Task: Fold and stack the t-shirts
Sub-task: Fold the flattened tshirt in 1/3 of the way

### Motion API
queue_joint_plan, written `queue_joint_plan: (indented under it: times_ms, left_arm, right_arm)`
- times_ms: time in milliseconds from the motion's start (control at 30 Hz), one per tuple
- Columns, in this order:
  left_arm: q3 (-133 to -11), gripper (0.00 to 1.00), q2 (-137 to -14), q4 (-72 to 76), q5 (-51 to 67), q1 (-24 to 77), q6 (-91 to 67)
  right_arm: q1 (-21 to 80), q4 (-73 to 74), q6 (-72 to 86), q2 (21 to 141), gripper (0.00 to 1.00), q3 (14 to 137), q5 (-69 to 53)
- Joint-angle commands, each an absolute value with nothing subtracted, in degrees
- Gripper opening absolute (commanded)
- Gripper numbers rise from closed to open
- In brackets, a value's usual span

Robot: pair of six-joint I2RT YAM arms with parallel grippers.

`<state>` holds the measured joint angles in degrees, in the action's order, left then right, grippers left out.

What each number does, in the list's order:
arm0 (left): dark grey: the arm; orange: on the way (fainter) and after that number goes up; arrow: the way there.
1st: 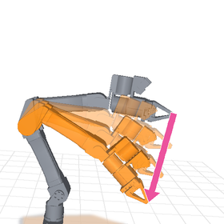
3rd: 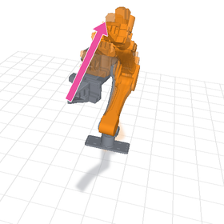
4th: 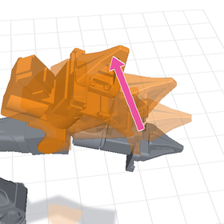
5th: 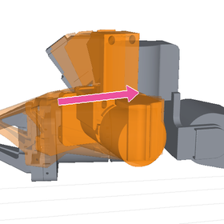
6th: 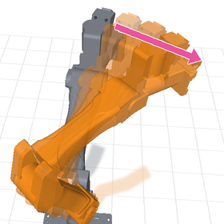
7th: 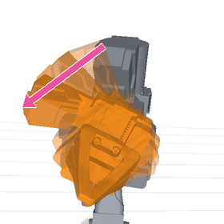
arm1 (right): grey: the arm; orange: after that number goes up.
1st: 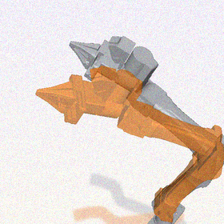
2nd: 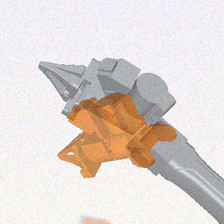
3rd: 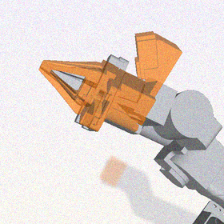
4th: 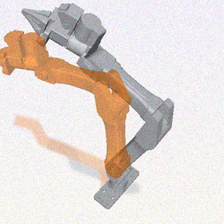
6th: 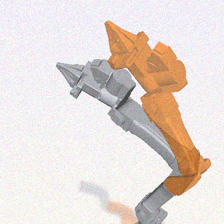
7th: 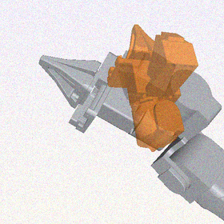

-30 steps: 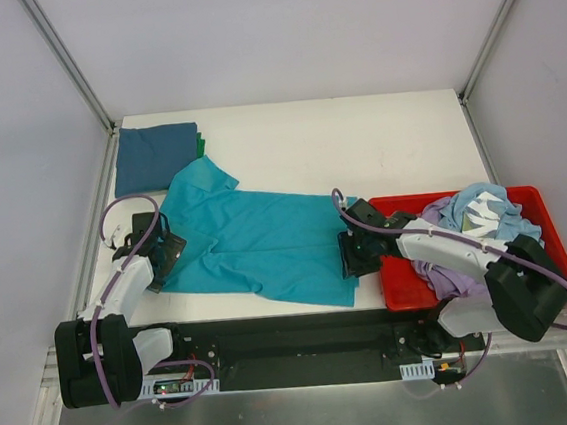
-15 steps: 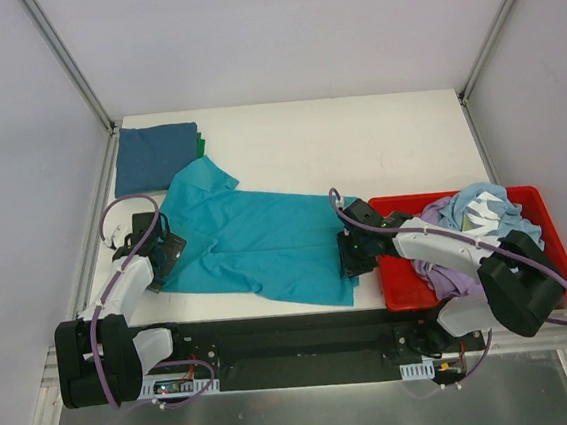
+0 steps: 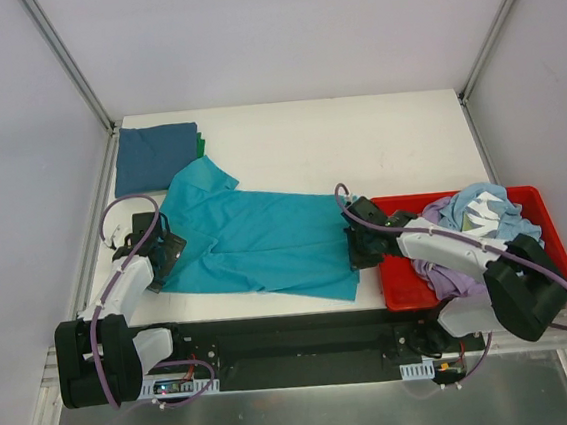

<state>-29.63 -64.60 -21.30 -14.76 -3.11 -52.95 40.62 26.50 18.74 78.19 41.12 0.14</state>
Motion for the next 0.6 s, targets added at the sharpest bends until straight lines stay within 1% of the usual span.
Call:
queue_joint_plan:
  times_ms: [0,200,400,467,500,567]
  left_arm:
    - [-28.0,0.99,-65.0,-25.8,-16.4,-3.8,-52.8]
    - [-28.5,0.99,-64.4,-27.1,-17.3,-3.9,-53.0]
    - [-28.9,0.99,-63.0,-28.3,-17.2,-3.9,-52.7]
    - [-29.2,0.99,-62.3,-28.8,-17.1,-3.9,-52.6]
    - [-29.5,0.99,-62.0,-29.2,-16.7,-3.9,-52.3]
    - [-29.9,0.99,-61.4,-29.3,-15.6,-3.8,-52.1]
  right_arm:
    - [39.6,28.3,17.3,72.5,0.0,42.0,6.7]
    - [38.8,31.6,16.0,74.6,0.01,42.9,4.0]
    - [38.9,30.1,15.6,77.2,0.11,41.6,0.6]
    - [39.1,30.1,14.0,76.6,0.21,42.4,0.6]
    - [39.4,30.1,12.8,76.5,0.24,43.1,-1.9]
    - [40.2,30.1,9.0,75.5,0.39,45.1,-4.4]
